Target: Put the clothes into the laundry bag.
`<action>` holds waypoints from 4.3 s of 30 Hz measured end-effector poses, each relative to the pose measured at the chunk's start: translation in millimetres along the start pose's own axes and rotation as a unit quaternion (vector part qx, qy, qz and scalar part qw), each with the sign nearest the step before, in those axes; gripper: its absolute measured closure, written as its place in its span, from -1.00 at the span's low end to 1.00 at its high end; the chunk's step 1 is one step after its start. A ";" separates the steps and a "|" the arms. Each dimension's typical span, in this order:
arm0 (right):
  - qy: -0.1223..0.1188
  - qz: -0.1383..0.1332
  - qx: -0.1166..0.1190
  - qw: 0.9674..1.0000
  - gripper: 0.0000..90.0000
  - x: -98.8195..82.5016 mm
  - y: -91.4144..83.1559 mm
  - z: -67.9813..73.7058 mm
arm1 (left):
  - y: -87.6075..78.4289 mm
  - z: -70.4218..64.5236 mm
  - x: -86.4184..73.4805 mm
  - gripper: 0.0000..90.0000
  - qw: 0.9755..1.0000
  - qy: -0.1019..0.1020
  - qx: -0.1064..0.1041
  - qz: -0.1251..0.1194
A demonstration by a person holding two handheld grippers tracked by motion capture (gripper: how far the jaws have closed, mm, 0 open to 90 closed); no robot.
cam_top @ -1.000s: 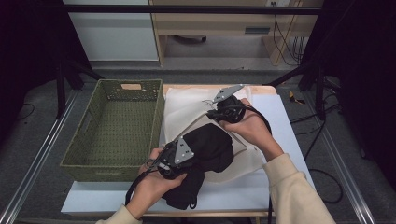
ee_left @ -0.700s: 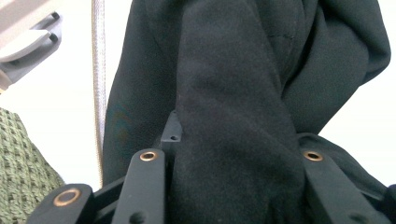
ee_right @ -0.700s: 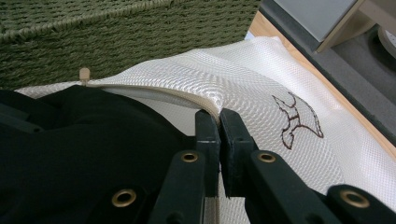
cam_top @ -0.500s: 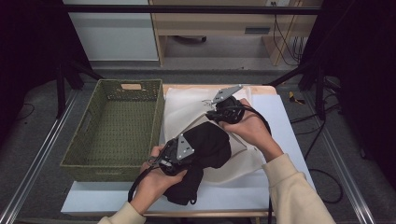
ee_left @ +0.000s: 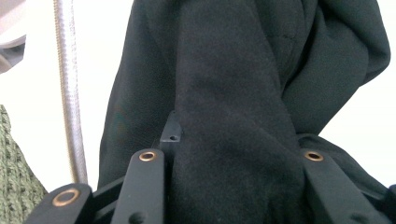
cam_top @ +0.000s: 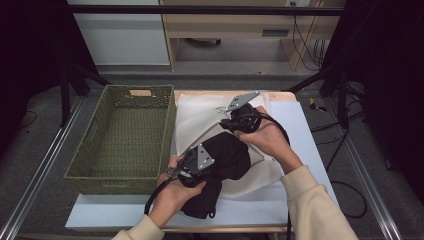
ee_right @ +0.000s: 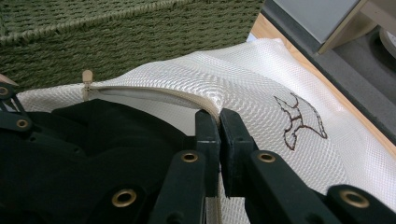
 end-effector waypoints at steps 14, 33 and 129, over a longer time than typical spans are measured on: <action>0.001 -0.002 0.001 1.000 0.94 -0.2 -1.3 2.4 | 19.1 7.1 2.1 0.34 0.999 -0.009 0.036 0.001; -0.001 -0.001 0.006 1.000 0.94 0.7 0.9 4.4 | 51.1 7.1 -1.6 0.33 0.997 -0.029 0.063 -0.022; 0.016 -0.035 -0.027 0.999 0.93 -20.9 1.3 24.5 | -55.0 -7.2 -35.5 1.00 0.987 -0.093 -0.045 -0.123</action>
Point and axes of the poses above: each handheld gripper's, and its own axes: y roughly forward along the jaws, x roughly out of its top, z roughly to its left, the point moved 7 cm from there along y, roughly forward along the jaws, and after that the axes turned 6 degrees about -y, right-handed, at the moved point
